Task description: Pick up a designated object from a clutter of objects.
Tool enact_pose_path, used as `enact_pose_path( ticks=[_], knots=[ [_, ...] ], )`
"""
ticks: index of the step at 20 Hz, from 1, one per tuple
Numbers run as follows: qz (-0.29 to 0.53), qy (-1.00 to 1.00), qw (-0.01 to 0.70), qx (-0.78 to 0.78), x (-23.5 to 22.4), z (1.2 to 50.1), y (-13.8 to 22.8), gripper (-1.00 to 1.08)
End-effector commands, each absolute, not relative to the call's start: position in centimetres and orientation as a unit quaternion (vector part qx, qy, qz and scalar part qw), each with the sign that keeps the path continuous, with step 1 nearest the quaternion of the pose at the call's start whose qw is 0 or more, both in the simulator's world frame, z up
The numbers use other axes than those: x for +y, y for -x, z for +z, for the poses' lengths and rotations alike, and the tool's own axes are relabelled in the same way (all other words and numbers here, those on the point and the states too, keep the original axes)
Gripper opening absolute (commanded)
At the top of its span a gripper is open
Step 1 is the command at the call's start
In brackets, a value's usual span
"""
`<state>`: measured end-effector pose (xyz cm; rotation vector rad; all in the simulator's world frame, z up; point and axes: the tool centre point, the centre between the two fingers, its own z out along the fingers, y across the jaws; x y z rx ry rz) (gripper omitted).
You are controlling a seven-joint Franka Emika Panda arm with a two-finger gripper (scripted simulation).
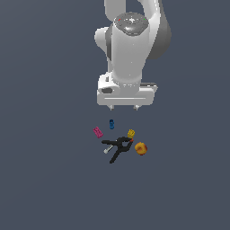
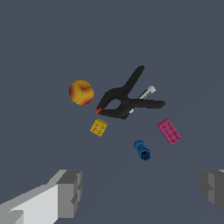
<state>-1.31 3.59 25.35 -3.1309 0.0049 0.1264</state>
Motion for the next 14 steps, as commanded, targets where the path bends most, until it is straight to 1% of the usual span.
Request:
enact_pose_path(
  ticks=[1, 14],
  knots=[
    [0.038, 0.999, 0.003, 0.018, 4.0, 24.1, 1.1, 1.00],
    [0.018, 0.990, -0.002, 0.142, 6.8, 15.0, 0.9, 1.00]
  ],
)
